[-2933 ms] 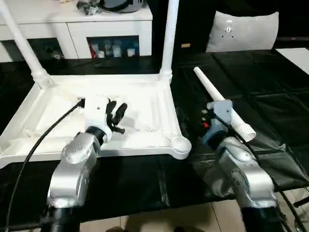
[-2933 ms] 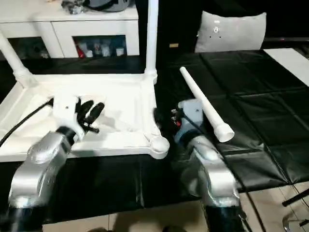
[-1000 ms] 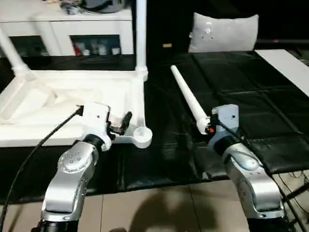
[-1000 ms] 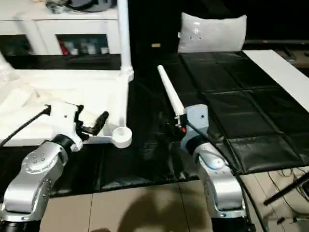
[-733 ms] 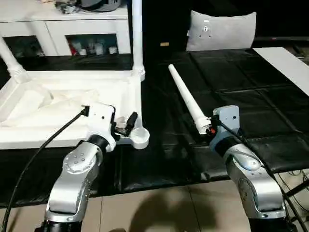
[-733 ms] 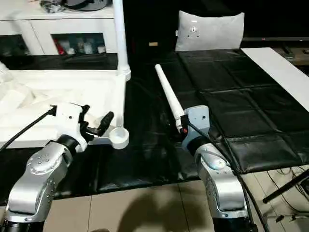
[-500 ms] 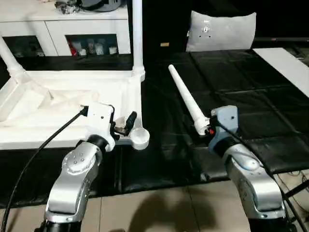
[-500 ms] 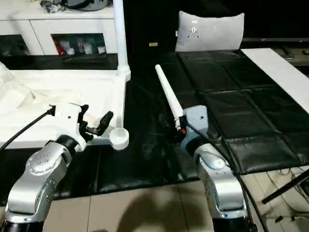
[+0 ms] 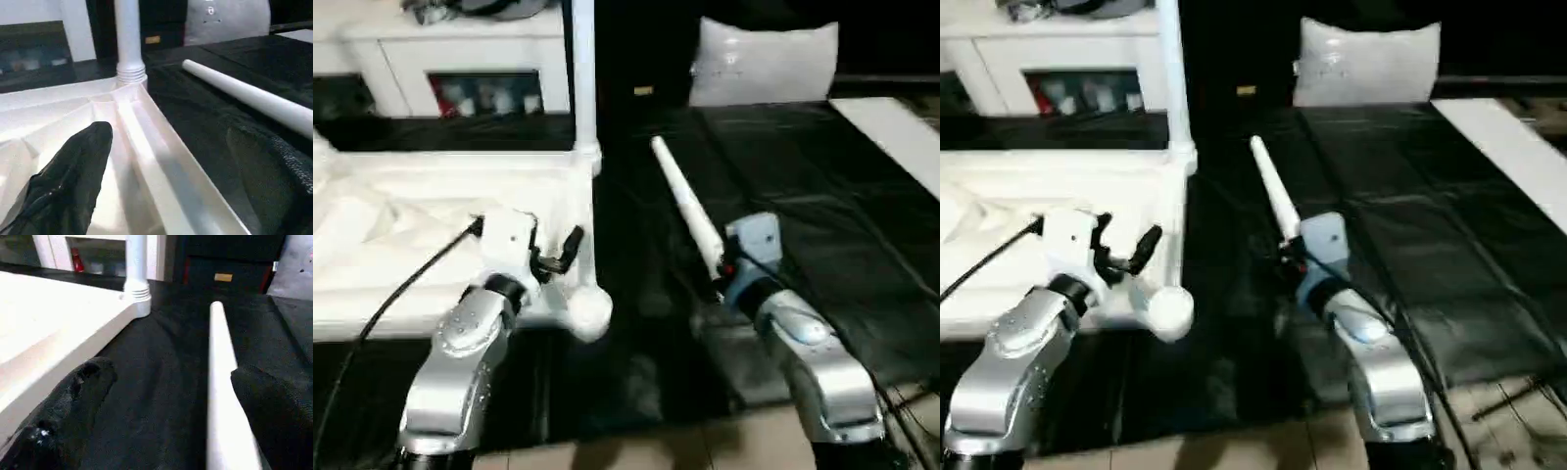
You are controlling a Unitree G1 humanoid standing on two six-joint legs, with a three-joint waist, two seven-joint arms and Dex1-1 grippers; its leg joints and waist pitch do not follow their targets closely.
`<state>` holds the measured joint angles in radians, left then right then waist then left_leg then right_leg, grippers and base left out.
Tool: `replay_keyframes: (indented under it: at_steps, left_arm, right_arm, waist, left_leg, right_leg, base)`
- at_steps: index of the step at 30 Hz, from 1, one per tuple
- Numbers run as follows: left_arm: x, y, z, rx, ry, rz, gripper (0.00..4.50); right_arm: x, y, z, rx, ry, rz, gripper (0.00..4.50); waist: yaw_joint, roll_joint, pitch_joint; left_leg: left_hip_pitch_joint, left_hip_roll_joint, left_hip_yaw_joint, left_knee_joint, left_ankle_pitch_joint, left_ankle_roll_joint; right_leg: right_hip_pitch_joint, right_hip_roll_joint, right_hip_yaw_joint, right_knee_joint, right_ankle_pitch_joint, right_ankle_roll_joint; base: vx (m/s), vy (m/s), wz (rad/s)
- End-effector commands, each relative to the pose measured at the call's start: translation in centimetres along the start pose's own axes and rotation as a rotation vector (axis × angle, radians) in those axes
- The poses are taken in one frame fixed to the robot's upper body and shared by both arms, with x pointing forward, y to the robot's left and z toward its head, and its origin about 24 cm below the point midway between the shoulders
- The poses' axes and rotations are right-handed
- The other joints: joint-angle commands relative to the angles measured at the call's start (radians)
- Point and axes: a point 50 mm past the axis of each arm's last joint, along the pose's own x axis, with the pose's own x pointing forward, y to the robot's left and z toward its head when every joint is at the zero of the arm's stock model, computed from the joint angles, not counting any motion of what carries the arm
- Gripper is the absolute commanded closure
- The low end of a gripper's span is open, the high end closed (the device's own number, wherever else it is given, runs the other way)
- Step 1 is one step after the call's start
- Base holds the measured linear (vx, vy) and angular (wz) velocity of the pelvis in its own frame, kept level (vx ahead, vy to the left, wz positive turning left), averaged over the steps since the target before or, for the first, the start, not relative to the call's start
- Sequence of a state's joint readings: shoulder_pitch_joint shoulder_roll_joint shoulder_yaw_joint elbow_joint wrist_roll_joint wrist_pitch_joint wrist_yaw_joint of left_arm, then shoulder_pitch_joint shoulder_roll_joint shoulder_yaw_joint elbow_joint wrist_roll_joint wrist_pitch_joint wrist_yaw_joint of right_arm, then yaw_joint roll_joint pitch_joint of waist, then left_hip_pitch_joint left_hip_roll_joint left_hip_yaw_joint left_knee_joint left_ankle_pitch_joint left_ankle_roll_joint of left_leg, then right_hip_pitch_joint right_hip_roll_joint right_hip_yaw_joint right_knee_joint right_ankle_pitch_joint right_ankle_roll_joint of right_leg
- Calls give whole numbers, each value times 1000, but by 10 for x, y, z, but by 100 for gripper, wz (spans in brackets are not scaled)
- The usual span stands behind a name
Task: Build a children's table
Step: Move to table, then pick table leg
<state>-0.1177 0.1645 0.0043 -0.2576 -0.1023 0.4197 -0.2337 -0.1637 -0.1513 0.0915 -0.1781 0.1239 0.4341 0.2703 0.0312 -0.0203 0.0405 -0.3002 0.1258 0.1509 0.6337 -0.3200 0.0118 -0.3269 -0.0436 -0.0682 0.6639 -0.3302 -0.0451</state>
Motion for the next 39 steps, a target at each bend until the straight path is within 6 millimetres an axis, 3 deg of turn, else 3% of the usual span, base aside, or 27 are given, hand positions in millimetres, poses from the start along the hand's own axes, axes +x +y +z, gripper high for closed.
replay_keyframes:
  at_steps: [1,2,3,4,5,6,7,8,9,10,11,12,13,14,15,16,17,18,20,21,23,25,27,29,32,35,39]
  left_arm:
    - [0,-2,-1,-2,6,-6,38]
    - [0,-2,-1,-2,6,-6,38]
    - [0,-2,-2,-2,7,-6,38]
    - [0,-3,-2,-1,7,-8,38]
    - [0,-3,-2,0,7,-10,38]
    - [0,-3,-2,0,8,-11,38]
    - [0,-3,-2,3,8,-14,38]
    - [0,-4,-2,5,7,-18,38]
    - [0,-4,-1,3,1,-22,38]
    - [0,-4,-1,1,0,-31,38]
    - [1,-5,-1,3,3,-60,38]
    - [0,-7,0,-27,-3,-126,19]
    - [1,-9,0,-35,15,-182,9]
    - [1,-10,-1,-40,29,-217,9]
    - [1,-13,-2,8,57,-293,2]
    - [0,-14,-3,46,79,-342,2]
    - [-1,-16,-4,90,97,-399,2]
    - [-1,-17,-4,116,109,-434,2]
    - [-2,-17,-3,150,112,-478,2]
    - [-1,-17,-1,186,118,-521,2]
    - [-1,-17,1,204,141,-593,2]
    - [-2,-18,1,230,160,-650,2]
    - [-2,-19,2,270,168,-679,2]
    - [-2,-18,3,283,170,-684,2]
    - [-1,-16,5,284,169,-678,2]
    - [0,-14,5,289,169,-674,2]
    - [0,-14,6,296,172,-679,0]
  right_arm:
    - [-1,-3,4,-12,-8,-1,0]
    - [-1,-3,4,-13,-7,-1,0]
    - [-1,-3,4,-15,-6,0,0]
    - [-1,-4,3,-16,-3,1,0]
    - [-1,-4,3,-20,-1,2,0]
    - [-1,-5,2,-22,1,2,0]
    - [-1,-6,1,-26,5,1,0]
    - [0,-7,0,-30,11,-3,0]
    - [0,-8,-1,-34,17,-7,0]
    - [0,-9,-2,-36,26,-13,0]
    - [2,-11,-2,-50,41,-22,0]
    - [7,-15,-1,-66,74,-49,0]
    - [11,-17,-1,-82,103,-61,0]
    - [13,-19,-1,-91,122,-69,0]
    - [18,-21,-2,-104,158,-70,0]
    - [20,-22,-2,-114,181,-71,0]
    - [25,-24,-3,-115,223,-71,0]
    - [28,-26,-4,-116,252,-72,0]
    - [32,-30,-7,-124,325,-97,0]
    - [38,-33,-9,-127,392,-92,0]
    - [46,-31,-7,-87,435,-33,0]
    - [54,-32,-5,-78,480,-23,0]
    - [62,-33,-2,-68,483,-7,0]
    - [68,-34,0,-58,478,-1,0]
    - [77,-36,5,-30,466,6,0]
    - [86,-35,6,17,483,11,0]
    - [93,-31,4,56,513,11,36]
  waist:
    - [38,-25,-59]
    - [50,-15,-55]
    - [53,1,-51]
    - [53,20,-47]
    - [41,62,-49]
    - [17,66,-40]
    - [-17,81,-80]
    - [-20,76,-85]
    - [-21,58,-76]
    - [-23,52,-67]
    - [-14,27,-69]
    - [-9,-1,-64]
    - [11,-60,-63]
    - [27,-34,-57]
    - [26,-22,-66]
    - [18,-16,-66]
    - [10,-10,-61]
    - [4,0,-52]
    - [-2,5,-47]
    - [-4,4,-36]
    - [-9,3,-31]
    - [-11,6,-31]
    - [-16,7,-30]
    - [-18,10,-32]
    - [-27,15,-33]
    - [-32,12,-34]
    - [-29,12,-35]
  left_leg:
    - [-124,5,-24,77,51,211]
    - [-159,22,-41,91,81,108]
    - [-170,28,-49,51,171,53]
    - [-151,39,-52,9,216,51]
    - [-88,75,-54,-62,250,70]
    - [-67,124,-104,-83,263,160]
    - [115,236,-215,-78,346,373]
    - [104,225,-227,-57,536,474]
    - [74,194,-174,-60,612,471]
    - [37,168,-144,-75,613,462]
    - [9,122,-93,-57,585,434]
    - [-27,72,-55,-33,499,378]
    - [-103,-19,-24,6,218,224]
    - [-94,22,-51,-26,150,83]
    - [-85,31,-49,-52,211,9]
    - [-84,34,-44,-55,236,-1]
    - [-81,39,-36,-64,192,-30]
    - [-76,46,-35,-81,91,-68]
    - [-71,57,-33,-90,-14,-105]
    - [-54,64,-26,-96,-166,-131]
    - [-45,61,-29,-95,-264,-140]
    - [-47,61,-32,-96,-278,-141]
    - [-49,62,-37,-96,-292,-143]
    - [-49,65,-35,-97,-293,-143]
    - [-52,73,-37,-104,-312,-144]
    - [-49,69,-33,-98,-308,-141]
    - [-51,70,-30,-96,-282,-138]
  right_leg:
    - [180,-194,192,-134,327,-288]
    - [182,-174,169,-121,395,-289]
    - [177,-125,108,-112,423,-241]
    - [153,-101,73,-115,379,-204]
    - [122,-52,5,-125,211,-107]
    - [92,-7,-23,-65,146,-50]
    - [-67,-26,-14,57,-60,4]
    - [-107,-39,0,103,-60,64]
    - [-129,-41,11,110,22,129]
    - [-117,-35,10,110,64,148]
    - [-114,-45,40,30,200,127]
    - [-90,-61,64,-46,296,97]
    - [-12,-114,131,-111,264,136]
    - [0,-166,126,-117,103,104]
    - [-5,-110,104,-90,154,80]
    - [-10,-97,99,-83,227,58]
    - [-16,-77,87,-87,230,12]
    - [-16,-70,81,-94,92,-38]
    - [-18,-66,77,-104,-61,-70]
    - [-42,-62,78,-123,-241,-78]
    - [-52,-64,74,-136,-396,-51]
    - [-52,-68,69,-148,-455,-19]
    - [-57,-71,63,-150,-477,-17]
    - [-55,-72,60,-153,-456,-24]
    - [-48,-74,48,-150,-381,-65]
    - [-51,-77,49,-151,-398,-76]
    - [-53,-79,49,-152,-408,-74]
  base:
    - [124,-9,20]
    - [117,-15,5]
    - [117,-15,5]
    - [112,-22,-8]
    - [138,26,-9]
    - [138,26,-9]
    - [171,30,-6]
    - [107,14,1]
    - [107,14,1]
    - [0,0,0]
    - [0,0,0]
    - [0,0,0]
    - [-11,-100,-1]
    - [-34,-120,-9]
    - [-34,-120,-9]
    - [-55,-105,-9]
    - [-79,-76,-4]
    - [-79,-76,-4]
    - [-102,-25,-7]
    - [-105,-14,-4]
    - [-84,-10,1]
    - [-88,-4,-3]
    - [-79,6,-5]
    - [-60,11,-4]
    - [-18,4,-1]
    - [0,0,0]
    - [0,0,0]
